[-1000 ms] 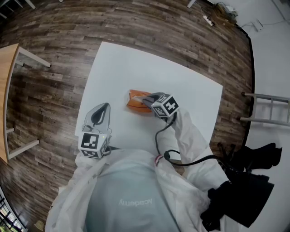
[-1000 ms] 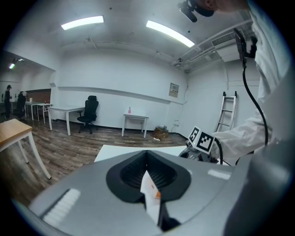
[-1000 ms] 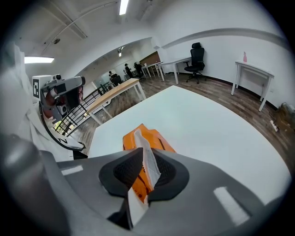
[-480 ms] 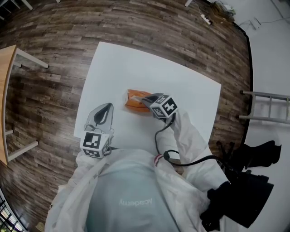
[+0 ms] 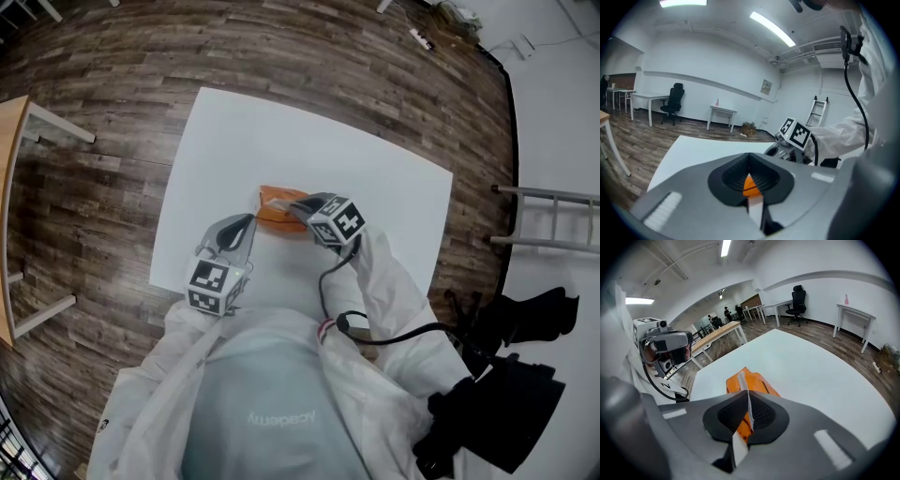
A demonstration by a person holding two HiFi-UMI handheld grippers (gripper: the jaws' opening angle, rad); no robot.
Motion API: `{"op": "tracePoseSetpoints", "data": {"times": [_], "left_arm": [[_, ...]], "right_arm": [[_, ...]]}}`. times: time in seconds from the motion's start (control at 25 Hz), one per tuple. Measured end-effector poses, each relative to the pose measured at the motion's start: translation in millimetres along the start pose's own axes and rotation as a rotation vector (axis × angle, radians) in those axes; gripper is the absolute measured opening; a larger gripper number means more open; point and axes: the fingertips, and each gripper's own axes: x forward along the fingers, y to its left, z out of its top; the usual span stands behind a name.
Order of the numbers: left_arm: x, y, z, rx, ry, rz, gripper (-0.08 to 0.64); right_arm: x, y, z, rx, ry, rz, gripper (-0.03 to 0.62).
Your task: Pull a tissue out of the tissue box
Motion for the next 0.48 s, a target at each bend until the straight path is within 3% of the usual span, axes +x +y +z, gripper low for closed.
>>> {"op": "tracePoseSetpoints", "data": {"times": [0.48], "left_arm": [[40,-25,-37,0.016,0.097,-0.101,0.0]], "right_arm": [[-13,10,2,-0.001,-0.021,0.003,0.003]]}}
